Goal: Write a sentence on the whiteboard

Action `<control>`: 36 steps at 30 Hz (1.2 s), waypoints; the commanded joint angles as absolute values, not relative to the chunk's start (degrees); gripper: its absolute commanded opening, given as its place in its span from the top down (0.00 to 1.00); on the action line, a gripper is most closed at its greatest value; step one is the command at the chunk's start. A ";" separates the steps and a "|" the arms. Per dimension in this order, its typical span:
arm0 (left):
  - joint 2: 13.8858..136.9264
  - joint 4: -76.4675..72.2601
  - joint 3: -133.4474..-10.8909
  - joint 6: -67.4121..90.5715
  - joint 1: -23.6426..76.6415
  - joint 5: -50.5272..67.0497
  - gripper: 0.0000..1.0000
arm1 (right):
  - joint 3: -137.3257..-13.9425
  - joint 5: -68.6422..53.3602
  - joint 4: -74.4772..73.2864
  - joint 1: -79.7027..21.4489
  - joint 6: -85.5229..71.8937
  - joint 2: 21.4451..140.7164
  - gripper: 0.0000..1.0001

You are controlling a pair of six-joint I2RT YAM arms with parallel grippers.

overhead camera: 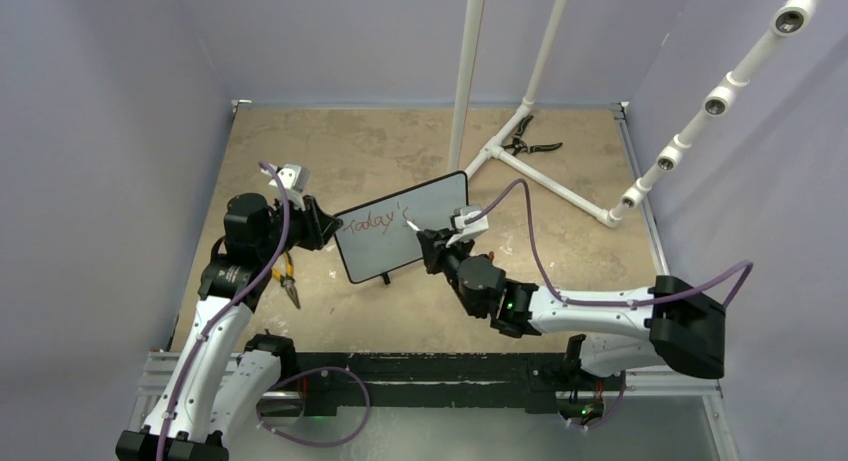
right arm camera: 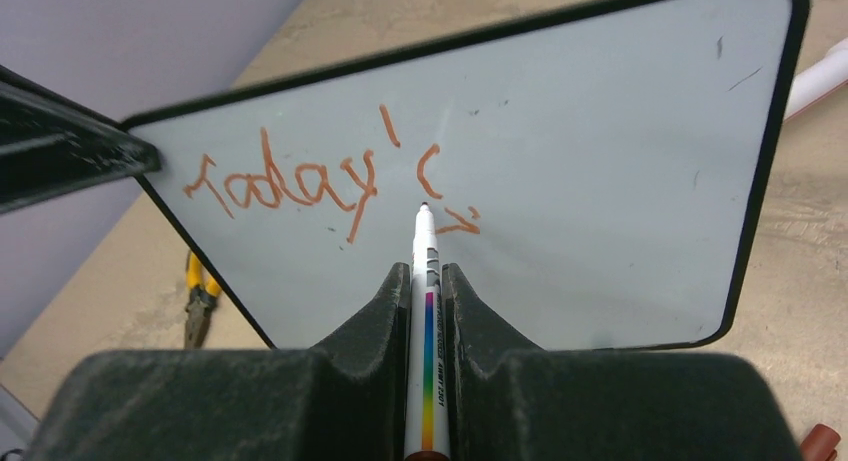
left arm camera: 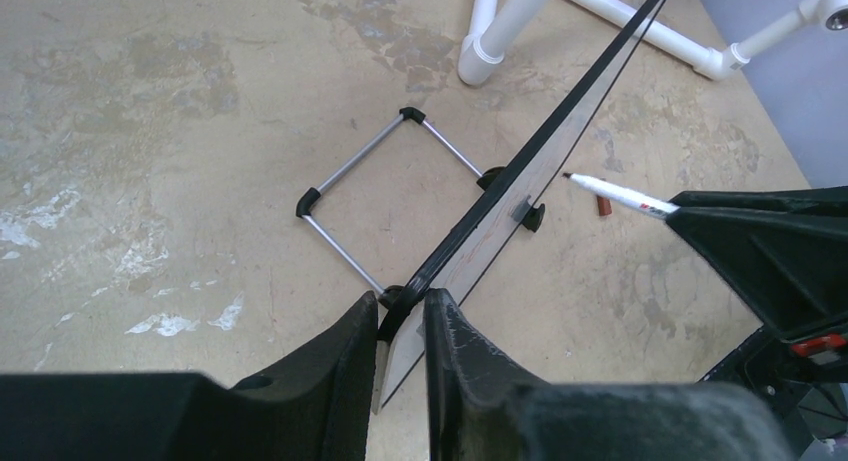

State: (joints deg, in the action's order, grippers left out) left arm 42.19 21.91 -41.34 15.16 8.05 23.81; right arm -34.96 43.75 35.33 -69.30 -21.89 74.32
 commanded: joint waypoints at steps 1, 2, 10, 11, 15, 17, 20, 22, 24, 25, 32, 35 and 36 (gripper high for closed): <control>41.18 19.16 -41.30 13.99 7.90 23.07 0.73 | -33.74 43.12 36.96 -69.04 -22.03 69.00 1.00; 41.07 19.16 -41.37 13.90 7.86 23.08 0.70 | -33.53 43.11 36.52 -69.08 -22.01 68.33 1.00; 40.49 20.62 -44.47 12.59 7.90 22.15 0.47 | -30.66 37.82 34.78 -64.68 -20.92 61.74 1.00; 40.70 20.99 -45.46 12.13 7.91 22.04 0.46 | -30.06 36.06 34.65 -63.72 -20.75 60.53 1.00; 42.73 20.59 -48.94 10.25 7.91 23.76 0.45 | -27.67 30.45 34.20 -60.63 -18.89 55.68 1.00; 44.52 19.57 -50.44 9.82 7.95 24.60 0.45 | -26.49 28.72 33.58 -59.64 -18.22 53.13 1.00; 48.29 18.96 -53.14 8.22 8.12 26.26 0.45 | -24.39 23.63 33.28 -56.71 -17.48 48.47 1.00; 51.55 18.39 -55.19 8.01 8.72 27.82 0.44 | -23.27 19.13 32.78 -54.07 -17.09 46.09 1.00; 54.72 16.71 -56.82 7.77 10.08 28.62 0.44 | -22.55 14.48 32.30 -51.16 -16.51 44.59 1.00; 55.70 15.69 -57.55 7.18 11.02 28.58 0.44 | -22.03 12.98 32.25 -50.27 -16.22 44.04 1.00; 67.98 11.82 -63.42 1.52 20.11 34.58 0.44 | -20.48 2.61 34.80 -45.47 -14.40 43.18 1.00; 71.65 10.31 -64.76 0.27 20.21 38.33 0.44 | -20.52 -0.68 37.33 -44.23 -13.69 44.06 1.00; 72.50 10.21 -65.22 -0.57 20.21 38.31 0.44 | -20.42 -2.28 38.92 -43.76 -13.75 44.71 1.00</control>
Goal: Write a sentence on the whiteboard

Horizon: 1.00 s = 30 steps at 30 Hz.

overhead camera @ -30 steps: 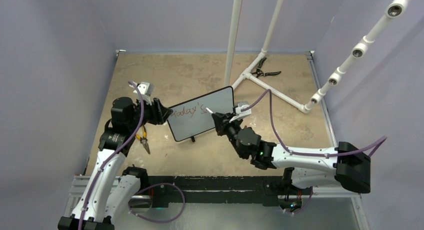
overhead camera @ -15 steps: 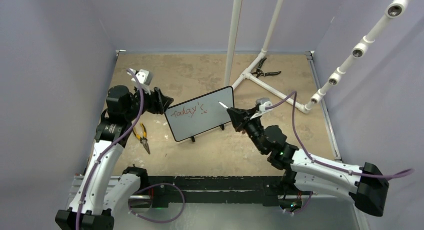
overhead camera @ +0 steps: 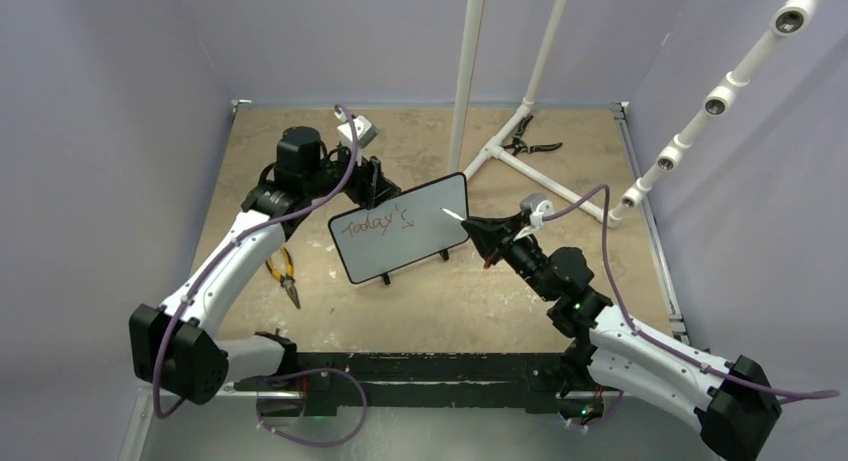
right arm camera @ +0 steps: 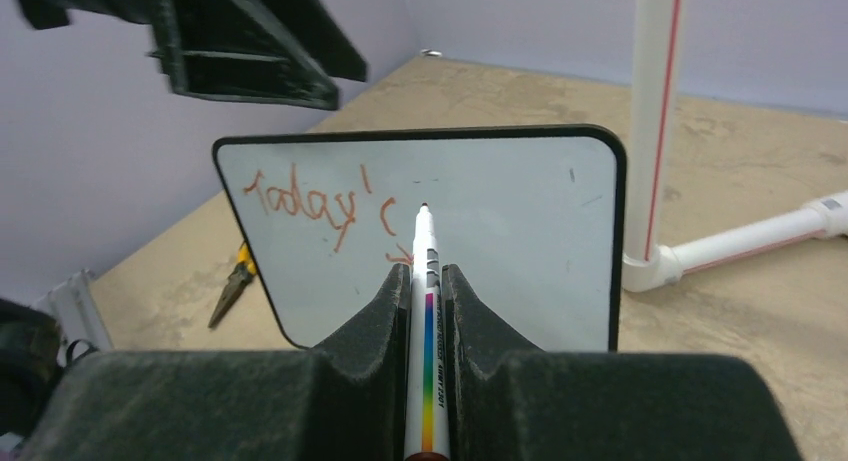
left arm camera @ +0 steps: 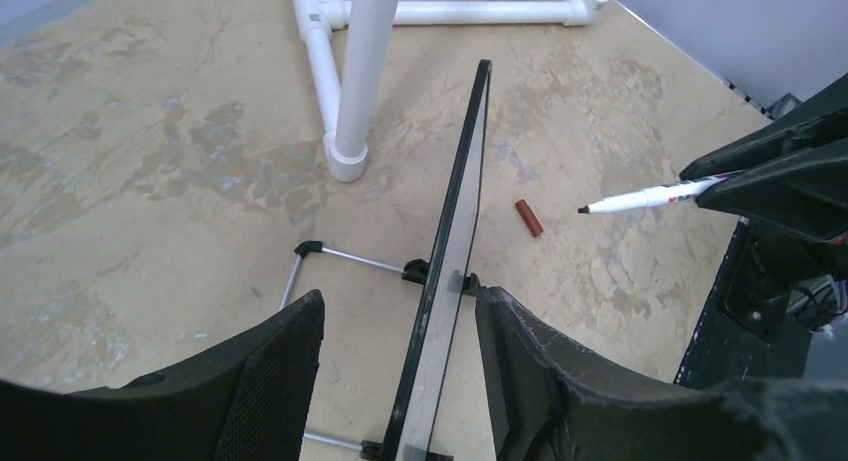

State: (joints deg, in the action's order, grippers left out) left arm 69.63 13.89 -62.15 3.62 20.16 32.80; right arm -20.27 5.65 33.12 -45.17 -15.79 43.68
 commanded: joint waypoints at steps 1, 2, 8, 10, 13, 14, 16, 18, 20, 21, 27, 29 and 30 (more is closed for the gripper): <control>73.43 10.32 -65.75 -1.37 20.21 38.34 0.44 | -20.50 -3.44 40.29 -43.43 -13.78 45.72 1.00; 74.33 10.60 -66.33 -1.41 20.21 38.63 0.44 | -20.90 -4.48 41.43 -43.08 -13.75 47.02 1.00; 79.42 9.76 -66.21 -1.23 20.30 42.95 0.44 | -22.38 -9.39 47.93 -42.85 -12.19 54.29 1.00; 79.94 9.45 -65.43 -1.35 20.28 43.48 0.43 | -21.97 -9.55 48.69 -42.85 -11.77 55.36 1.00; 79.96 8.86 -64.51 -1.48 20.30 43.66 0.43 | -21.46 -8.03 48.98 -42.88 -11.50 55.55 1.00; 80.04 8.68 -64.36 -1.35 20.30 43.85 0.44 | -21.56 -7.21 48.79 -42.87 -11.47 55.67 1.00; 80.45 8.07 -64.12 -0.93 20.30 44.95 0.45 | -22.04 -4.92 48.03 -42.88 -11.51 56.34 1.00; 80.95 7.50 -63.90 -0.45 20.38 45.95 0.48 | -22.55 -3.03 47.35 -42.87 -11.60 57.03 1.00; 81.25 7.47 -63.82 -0.46 20.47 46.01 0.52 | -22.95 -2.37 47.04 -42.88 -11.58 57.72 1.00; 81.29 7.47 -63.77 -0.52 20.48 45.91 0.53 | -23.35 -2.15 46.87 -42.89 -11.41 58.21 1.00; 81.99 8.01 -63.50 -0.83 20.86 46.05 0.55 | -24.37 -2.21 47.33 -42.85 -11.08 60.51 1.00; 82.02 8.23 -63.39 -1.11 21.15 45.91 0.56 | -24.83 -2.01 47.37 -42.87 -10.91 61.23 1.00; 82.00 8.27 -63.31 -1.20 21.22 45.74 0.56 | -24.93 -1.87 47.52 -42.89 -10.90 61.52 1.00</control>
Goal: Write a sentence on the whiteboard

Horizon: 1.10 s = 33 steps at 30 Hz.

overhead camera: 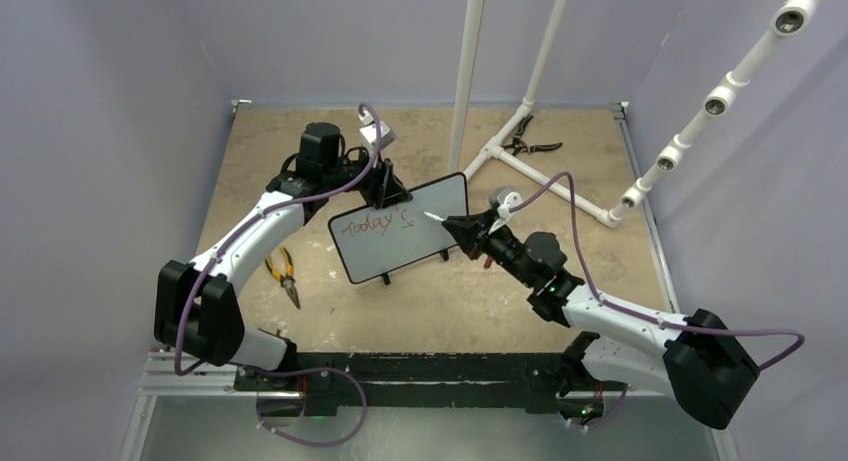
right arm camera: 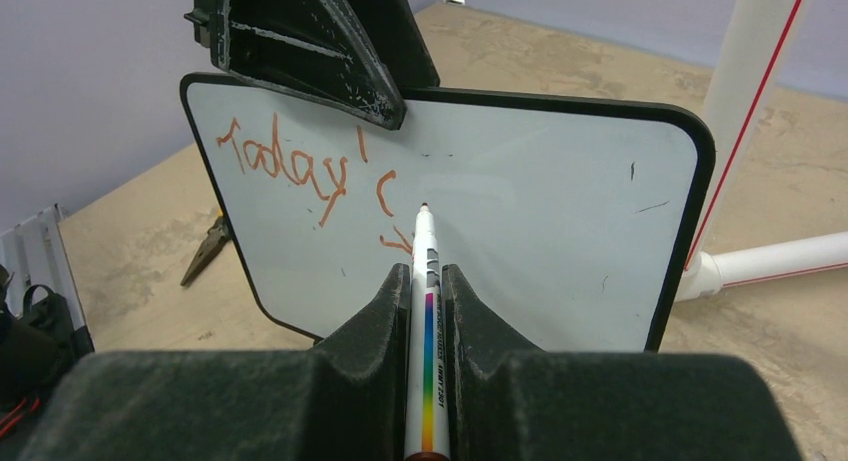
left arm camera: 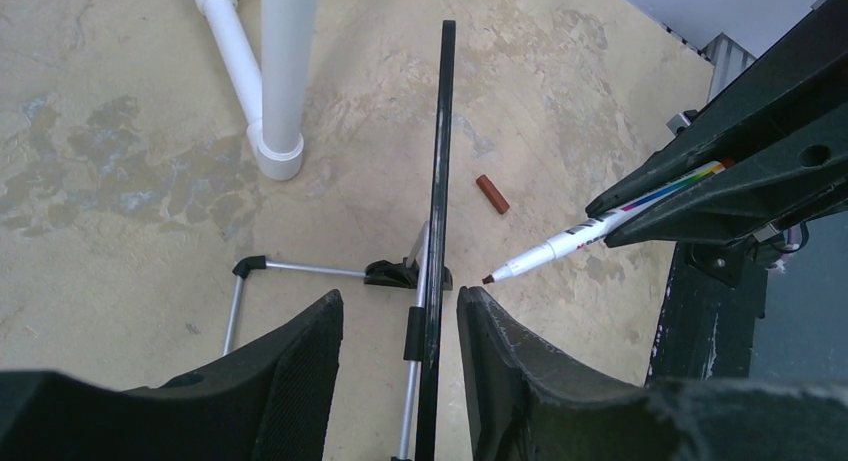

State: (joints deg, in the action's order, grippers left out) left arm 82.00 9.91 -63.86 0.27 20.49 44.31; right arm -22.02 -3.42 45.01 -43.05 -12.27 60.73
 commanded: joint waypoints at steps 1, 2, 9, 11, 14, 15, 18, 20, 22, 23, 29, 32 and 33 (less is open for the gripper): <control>82.02 8.34 -63.28 -1.29 21.26 45.59 0.58 | -25.08 -1.77 47.52 -42.89 -10.90 61.85 1.00; 82.00 8.40 -63.28 -1.38 21.27 45.60 0.59 | -25.17 -1.58 47.55 -42.89 -10.90 62.15 1.00; 82.00 8.59 -63.03 -2.24 21.70 45.79 0.76 | -25.75 -0.58 47.36 -42.89 -10.90 63.43 1.00; 82.00 8.72 -62.94 -2.52 21.79 46.04 0.80 | -25.83 -0.46 47.43 -42.88 -10.90 63.61 1.00; 82.09 8.78 -62.85 -2.85 21.88 46.14 0.85 | -26.09 -0.24 47.36 -42.89 -10.90 64.02 1.00; 82.05 8.95 -62.84 -2.99 21.88 46.22 0.87 | -26.17 -0.18 47.35 -42.89 -10.90 64.13 1.00; 82.00 9.26 -62.80 -3.49 22.02 46.29 0.91 | -26.27 -0.15 47.32 -42.89 -10.88 64.56 1.00; 82.00 9.32 -62.75 -3.72 22.14 46.31 0.95 | -26.28 -0.18 47.44 -42.88 -10.90 64.75 1.00; 82.00 9.46 -62.67 -4.00 22.23 46.38 1.00 | -26.49 0.26 47.36 -42.88 -10.81 65.02 1.00; 82.02 9.49 -62.67 -4.10 22.28 46.35 1.00 | -26.54 0.76 47.31 -42.89 -10.81 65.11 1.00; 82.00 9.89 -62.67 -4.71 22.50 46.57 1.00 | -27.19 1.23 47.43 -42.85 -10.70 65.85 1.00; 82.00 10.02 -62.67 -4.83 22.59 46.58 1.00 | -27.64 1.25 47.55 -42.89 -10.44 66.69 1.00; 82.00 10.02 -62.67 -4.90 22.59 46.58 1.00 | -27.82 1.26 47.57 -42.89 -10.38 66.97 1.00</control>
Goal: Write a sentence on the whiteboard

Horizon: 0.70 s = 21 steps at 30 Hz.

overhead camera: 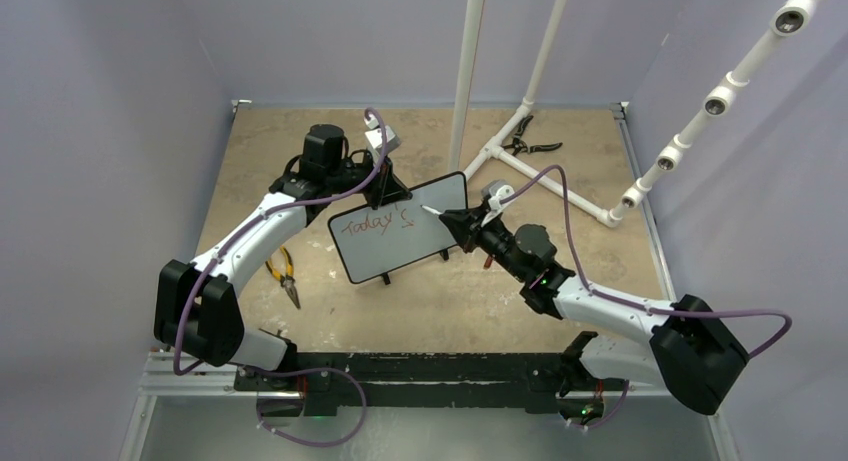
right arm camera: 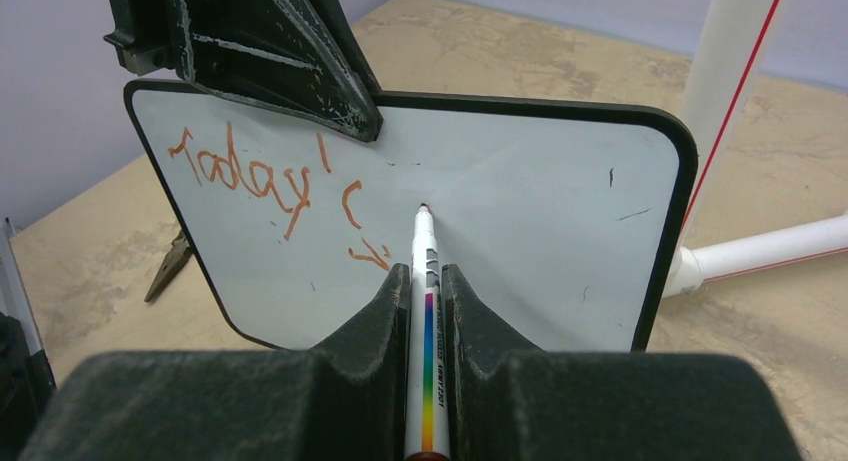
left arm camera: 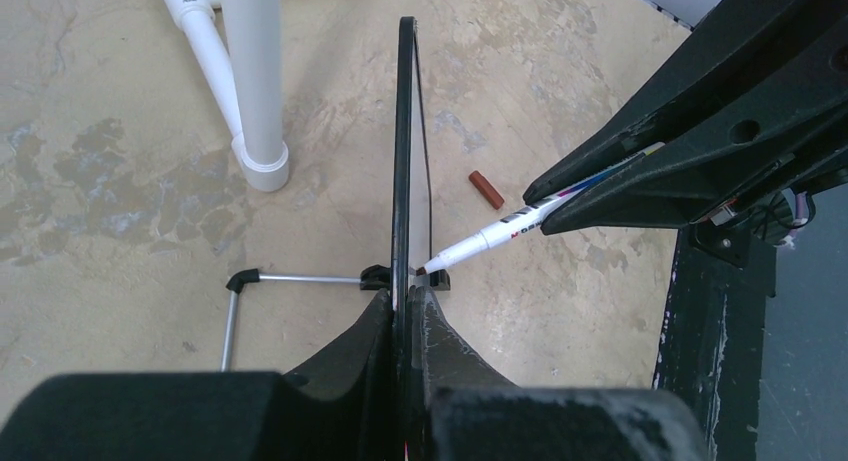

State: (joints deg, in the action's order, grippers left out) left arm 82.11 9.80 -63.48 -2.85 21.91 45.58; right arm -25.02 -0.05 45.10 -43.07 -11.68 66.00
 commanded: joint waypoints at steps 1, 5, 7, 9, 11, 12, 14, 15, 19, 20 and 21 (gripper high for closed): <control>81.93 10.06 -62.67 -4.92 22.59 46.58 1.00 | -28.00 1.26 47.53 -42.85 -10.37 67.24 1.00; 81.83 10.11 -62.67 -5.03 22.59 46.49 1.00 | -28.17 0.37 47.13 -42.87 -10.37 68.10 1.00; 81.67 10.20 -62.75 -5.14 22.59 46.36 1.00 | -27.93 0.27 46.82 -42.89 -10.44 68.20 1.00; 81.61 10.29 -62.75 -5.24 22.59 46.24 1.00 | -27.57 0.18 46.32 -42.85 -10.45 68.25 1.00; 81.65 10.28 -62.75 -5.27 22.59 46.14 1.00 | -27.24 0.09 45.91 -42.92 -10.66 68.36 1.00; 81.65 10.35 -62.75 -5.27 22.59 46.07 1.00 | -26.98 0.09 45.84 -42.93 -10.72 68.38 1.00; 81.65 10.42 -62.76 -5.36 22.59 45.93 1.00 | -26.74 0.09 45.27 -42.98 -10.81 68.42 1.00; 81.65 10.46 -62.76 -5.35 22.59 45.88 1.00 | -26.61 0.09 44.96 -42.98 -10.89 68.53 1.00; 81.65 10.42 -62.84 -5.40 22.59 45.80 1.00 | -26.28 0.09 43.82 -42.93 -11.06 69.02 1.00; 81.65 10.51 -62.90 -5.38 22.59 45.84 1.00 | -26.28 0.09 43.61 -42.97 -11.07 69.20 1.00; 81.65 10.47 -62.85 -5.43 22.59 45.86 1.00 | -26.28 0.09 43.44 -42.98 -11.15 69.32 1.00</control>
